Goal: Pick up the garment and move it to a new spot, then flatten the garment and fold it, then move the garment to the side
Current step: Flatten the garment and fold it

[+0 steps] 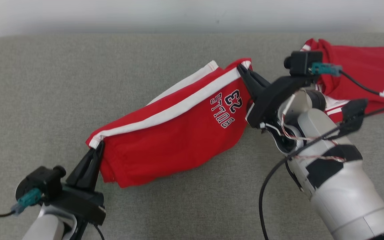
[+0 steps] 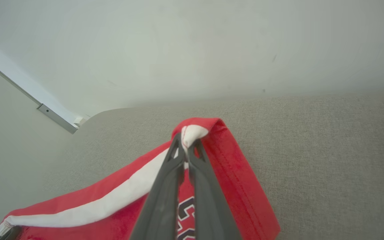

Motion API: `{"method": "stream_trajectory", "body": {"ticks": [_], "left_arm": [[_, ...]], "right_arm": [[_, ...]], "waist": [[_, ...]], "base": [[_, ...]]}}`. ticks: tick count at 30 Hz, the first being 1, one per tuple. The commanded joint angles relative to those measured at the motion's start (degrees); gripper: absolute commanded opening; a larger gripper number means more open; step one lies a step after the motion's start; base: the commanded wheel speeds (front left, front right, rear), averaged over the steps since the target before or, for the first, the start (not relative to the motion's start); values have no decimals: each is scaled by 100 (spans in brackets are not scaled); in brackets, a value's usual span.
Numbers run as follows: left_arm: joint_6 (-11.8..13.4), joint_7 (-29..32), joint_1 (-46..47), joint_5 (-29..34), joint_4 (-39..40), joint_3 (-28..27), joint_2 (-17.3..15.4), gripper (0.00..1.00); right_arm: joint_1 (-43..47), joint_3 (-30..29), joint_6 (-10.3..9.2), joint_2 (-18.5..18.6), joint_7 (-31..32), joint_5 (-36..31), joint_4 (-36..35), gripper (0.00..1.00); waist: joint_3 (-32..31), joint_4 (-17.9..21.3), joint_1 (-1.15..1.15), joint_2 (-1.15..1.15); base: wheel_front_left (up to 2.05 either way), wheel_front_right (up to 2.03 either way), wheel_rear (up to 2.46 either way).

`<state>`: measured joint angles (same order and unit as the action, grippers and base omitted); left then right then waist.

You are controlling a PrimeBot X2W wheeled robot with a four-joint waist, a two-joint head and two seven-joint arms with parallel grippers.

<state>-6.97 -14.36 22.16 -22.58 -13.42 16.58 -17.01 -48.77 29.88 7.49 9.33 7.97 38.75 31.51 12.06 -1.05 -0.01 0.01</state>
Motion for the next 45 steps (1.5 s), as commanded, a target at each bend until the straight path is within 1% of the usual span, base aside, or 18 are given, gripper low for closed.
{"method": "stream_trajectory", "body": {"ticks": [1,9,15,19,25,29,30,31,32,33,34,35,40,45], "left_arm": [[-21,-18,211,-28,-152,69,-37,0],[-37,-62,991,-191,-770,336,112,0],[-41,-83,1358,-177,-1016,503,262,0],[-42,-87,1545,-195,-1034,581,349,0],[-43,-89,1717,-219,-1058,703,482,0],[-44,-90,1755,-225,-1072,720,509,0],[-44,-90,1770,-226,-1078,719,510,0],[-44,-90,1781,-225,-1090,715,510,0],[-44,-90,1789,-218,-1103,699,503,22],[-44,-90,1785,-198,-1118,680,497,62],[-44,-90,1770,-180,-1148,680,500,97],[-44,-89,1756,-168,-1174,682,505,100],[-44,-90,1561,-57,-1155,606,494,100],[-28,-90,1104,149,-850,402,544,100]], "right_arm": [[-275,98,0,-71,-113,23,313,0],[-1312,305,0,-279,-564,136,1819,0],[-1899,429,0,-377,-851,175,2649,0],[-2212,442,0,-443,-1004,219,3078,0],[-2556,558,0,-496,-1269,110,3732,0],[-2612,608,0,-525,-1372,107,3847,0],[-2630,619,0,-524,-1412,103,3881,3],[-2634,636,0,-529,-1434,99,3914,3],[-2638,655,0,-537,-1472,96,3934,48],[-2634,667,0,-545,-1503,104,3949,100],[-2618,676,0,-555,-1507,134,3968,100],[-2595,691,0,-564,-1489,163,3982,100],[-2406,819,0,-583,-1432,266,3918,100],[-2095,1007,0,-496,-1527,450,3637,100]], "waist": [[346,-99,1,-1],[710,-334,1,-1],[927,-529,1,-1],[1074,-642,1,-1],[1238,-800,1,-1],[1264,-810,1,-1],[1267,-810,1,-1],[1266,-807,1,-1],[1263,-801,1,-1],[1251,-789,1,-1],[1239,-780,1,-1],[1224,-770,1,-1],[1061,-718,1,-1],[764,-674,1,-1]], "base": [[0,0,0],[0,0,0],[0,0,0],[0,0,0],[0,0,0],[0,0,0],[0,0,0],[0,0,0],[0,0,0],[0,0,0],[0,0,0],[0,0,0],[0,0,0],[0,0,0]]}}
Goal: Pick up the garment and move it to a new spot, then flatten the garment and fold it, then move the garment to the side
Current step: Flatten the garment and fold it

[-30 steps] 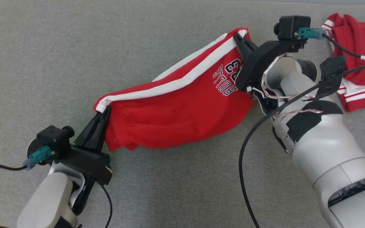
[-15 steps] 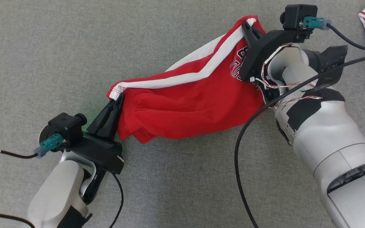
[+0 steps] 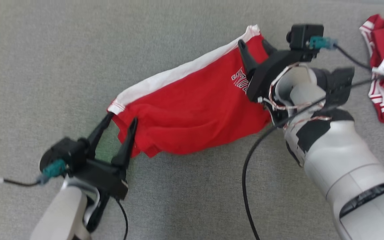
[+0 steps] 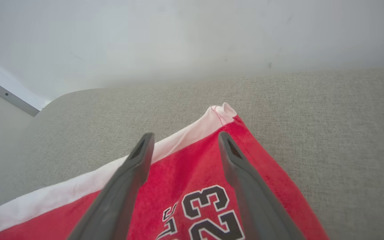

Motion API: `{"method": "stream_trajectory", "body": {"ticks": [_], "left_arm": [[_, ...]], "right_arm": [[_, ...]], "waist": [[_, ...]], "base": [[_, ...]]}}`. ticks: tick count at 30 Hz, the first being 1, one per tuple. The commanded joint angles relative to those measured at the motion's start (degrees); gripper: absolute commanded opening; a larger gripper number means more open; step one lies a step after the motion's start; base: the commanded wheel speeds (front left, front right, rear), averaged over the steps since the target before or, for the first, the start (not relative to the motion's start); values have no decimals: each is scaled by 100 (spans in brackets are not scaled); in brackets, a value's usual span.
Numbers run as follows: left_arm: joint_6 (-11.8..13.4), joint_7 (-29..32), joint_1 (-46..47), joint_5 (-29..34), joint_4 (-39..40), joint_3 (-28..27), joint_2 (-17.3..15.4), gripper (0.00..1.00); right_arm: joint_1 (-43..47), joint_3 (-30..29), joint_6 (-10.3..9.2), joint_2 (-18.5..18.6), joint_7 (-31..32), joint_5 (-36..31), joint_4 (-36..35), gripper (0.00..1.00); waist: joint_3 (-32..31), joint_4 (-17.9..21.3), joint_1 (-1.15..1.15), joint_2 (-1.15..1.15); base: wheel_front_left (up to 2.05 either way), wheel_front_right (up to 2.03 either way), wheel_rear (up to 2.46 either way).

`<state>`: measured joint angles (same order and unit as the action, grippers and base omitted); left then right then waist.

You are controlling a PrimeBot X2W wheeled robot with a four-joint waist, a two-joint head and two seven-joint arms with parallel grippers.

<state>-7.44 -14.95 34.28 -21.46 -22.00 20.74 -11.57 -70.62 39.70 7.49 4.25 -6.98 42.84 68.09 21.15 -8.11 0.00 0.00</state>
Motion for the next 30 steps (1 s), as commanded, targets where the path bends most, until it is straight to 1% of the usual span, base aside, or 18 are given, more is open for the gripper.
{"method": "stream_trajectory", "body": {"ticks": [1,4,9,15,21,25,27,30], "left_arm": [[35,-31,-225,85,72,-60,15,100],[83,-28,-558,220,275,-150,37,100],[168,-27,-1093,450,685,-271,64,100],[424,-28,-1670,687,1323,-523,101,100],[733,-27,-2206,908,1861,-855,66,100],[907,-28,-2486,939,2165,-1102,64,100],[953,-28,-2598,938,2271,-1191,84,100],[957,-28,-2664,924,2364,-1258,114,100]], "right_arm": [[172,63,0,49,-58,85,-79,100],[423,206,0,148,-90,199,-262,100],[813,556,0,378,-349,221,-572,100],[1165,858,0,709,-577,174,-728,100],[1454,977,0,950,-663,218,-705,100],[1584,972,0,1033,-683,250,-593,100],[1610,965,0,1069,-690,225,-475,100],[1628,931,0,1062,-658,267,-374,100]], "waist": [[-215,39,0,0],[-398,61,0,0],[-647,76,0,0],[-891,95,0,0],[-1059,112,0,0],[-1109,103,0,0],[-1107,81,0,0],[-1072,49,0,0]], "base": [[0,0,0],[0,0,0],[0,0,0],[0,0,0],[0,0,0],[0,0,0],[0,0,0],[0,0,0]]}}
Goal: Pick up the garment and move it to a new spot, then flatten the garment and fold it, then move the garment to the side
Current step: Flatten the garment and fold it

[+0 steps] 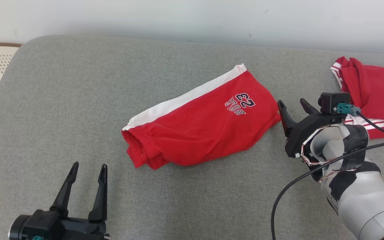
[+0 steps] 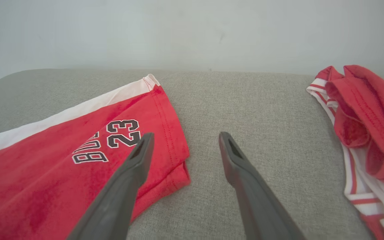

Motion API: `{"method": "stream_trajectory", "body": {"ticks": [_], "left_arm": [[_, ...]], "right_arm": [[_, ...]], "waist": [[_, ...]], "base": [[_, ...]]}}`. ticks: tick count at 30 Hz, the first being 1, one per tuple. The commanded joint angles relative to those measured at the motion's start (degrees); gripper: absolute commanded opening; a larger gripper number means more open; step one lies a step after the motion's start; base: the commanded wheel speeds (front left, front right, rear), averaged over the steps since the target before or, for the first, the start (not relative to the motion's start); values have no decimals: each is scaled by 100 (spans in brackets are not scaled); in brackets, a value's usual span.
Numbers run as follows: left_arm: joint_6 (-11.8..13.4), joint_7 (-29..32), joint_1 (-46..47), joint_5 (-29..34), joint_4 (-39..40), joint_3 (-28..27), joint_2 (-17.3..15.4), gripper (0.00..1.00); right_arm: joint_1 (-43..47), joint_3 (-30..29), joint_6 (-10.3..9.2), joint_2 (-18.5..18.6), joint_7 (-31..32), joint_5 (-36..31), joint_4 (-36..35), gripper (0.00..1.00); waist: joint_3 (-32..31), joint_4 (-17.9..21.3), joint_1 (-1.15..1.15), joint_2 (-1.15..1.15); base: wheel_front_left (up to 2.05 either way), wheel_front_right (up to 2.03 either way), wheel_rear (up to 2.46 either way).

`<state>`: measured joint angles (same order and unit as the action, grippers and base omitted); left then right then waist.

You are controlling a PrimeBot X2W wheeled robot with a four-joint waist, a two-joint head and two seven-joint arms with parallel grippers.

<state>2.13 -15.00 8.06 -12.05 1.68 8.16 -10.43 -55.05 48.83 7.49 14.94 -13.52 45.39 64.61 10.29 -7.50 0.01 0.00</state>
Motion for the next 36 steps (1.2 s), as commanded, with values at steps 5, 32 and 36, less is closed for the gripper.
{"method": "stream_trajectory", "body": {"ticks": [5,32,36], "left_arm": [[-19,-22,-107,24,104,-31,82,100],[-327,-22,-54,212,-265,-227,375,100],[-343,-22,-192,237,-315,-269,373,100]], "right_arm": [[-16,-81,0,-71,46,117,193,100],[117,-187,0,-345,-11,383,592,0],[459,-142,0,-319,-60,560,182,0]], "waist": [[153,-121,-1,0],[171,-405,-1,0],[-104,-290,-1,0]], "base": [[0,0,0],[0,0,0],[0,0,0]]}}
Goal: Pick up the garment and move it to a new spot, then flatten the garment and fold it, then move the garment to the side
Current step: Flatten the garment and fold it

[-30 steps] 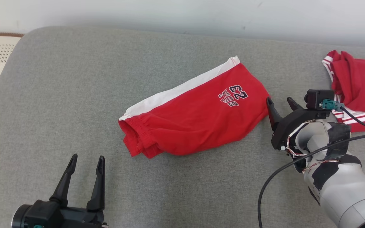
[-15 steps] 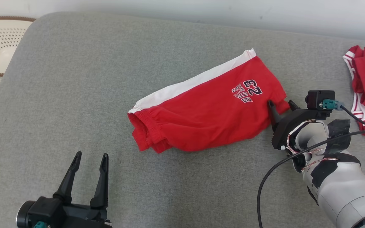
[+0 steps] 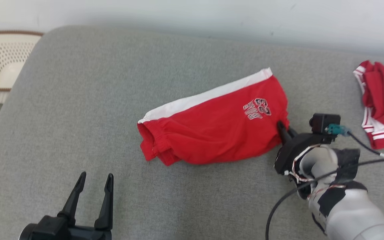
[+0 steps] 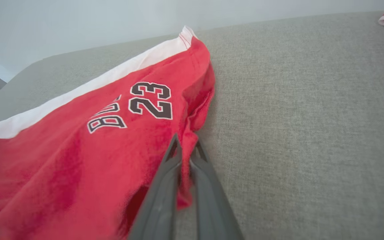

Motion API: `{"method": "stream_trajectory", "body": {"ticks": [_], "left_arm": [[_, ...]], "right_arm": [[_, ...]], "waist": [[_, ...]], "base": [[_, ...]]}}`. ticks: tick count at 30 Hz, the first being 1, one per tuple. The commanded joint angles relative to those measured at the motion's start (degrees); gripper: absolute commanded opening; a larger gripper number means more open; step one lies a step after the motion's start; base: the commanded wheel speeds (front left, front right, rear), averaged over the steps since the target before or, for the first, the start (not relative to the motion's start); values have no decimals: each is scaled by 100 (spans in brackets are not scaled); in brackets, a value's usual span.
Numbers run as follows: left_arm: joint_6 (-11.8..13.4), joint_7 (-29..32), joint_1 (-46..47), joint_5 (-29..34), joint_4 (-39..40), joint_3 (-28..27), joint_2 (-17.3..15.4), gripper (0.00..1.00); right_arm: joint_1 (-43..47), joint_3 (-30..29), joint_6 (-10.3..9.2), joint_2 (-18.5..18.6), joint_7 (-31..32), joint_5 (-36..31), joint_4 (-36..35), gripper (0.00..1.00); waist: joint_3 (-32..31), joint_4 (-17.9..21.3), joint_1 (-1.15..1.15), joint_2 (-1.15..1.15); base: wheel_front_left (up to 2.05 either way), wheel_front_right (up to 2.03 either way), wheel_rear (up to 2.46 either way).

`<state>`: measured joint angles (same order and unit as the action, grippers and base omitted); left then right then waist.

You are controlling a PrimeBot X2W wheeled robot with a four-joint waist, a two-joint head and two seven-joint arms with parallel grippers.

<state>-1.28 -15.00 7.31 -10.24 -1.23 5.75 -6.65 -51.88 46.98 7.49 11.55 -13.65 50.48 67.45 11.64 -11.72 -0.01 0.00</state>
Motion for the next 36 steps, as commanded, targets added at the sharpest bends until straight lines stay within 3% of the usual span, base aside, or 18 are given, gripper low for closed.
{"method": "stream_trajectory", "body": {"ticks": [1,17,26,28,36], "left_arm": [[-16,-22,-151,62,-34,-39,-9,100],[21,-22,-723,113,-25,-39,-46,100],[52,-22,-864,60,60,-43,-80,100],[57,-22,-860,45,53,-48,-89,100],[114,-21,-909,22,55,-88,-112,100]], "right_arm": [[235,73,0,49,-57,87,-212,0],[1810,141,0,375,-137,568,-1825,0],[2419,-123,0,418,-113,462,-2189,0],[2430,-167,0,411,-94,332,-2133,100],[2336,-680,0,457,-153,-376,-2321,100]], "waist": [[-307,166,1,0],[-1026,542,1,0],[-1006,647,1,0],[-1004,675,1,0],[-1078,791,1,0]], "base": [[0,0,0],[0,0,0],[0,0,0],[0,0,0],[0,0,0]]}}
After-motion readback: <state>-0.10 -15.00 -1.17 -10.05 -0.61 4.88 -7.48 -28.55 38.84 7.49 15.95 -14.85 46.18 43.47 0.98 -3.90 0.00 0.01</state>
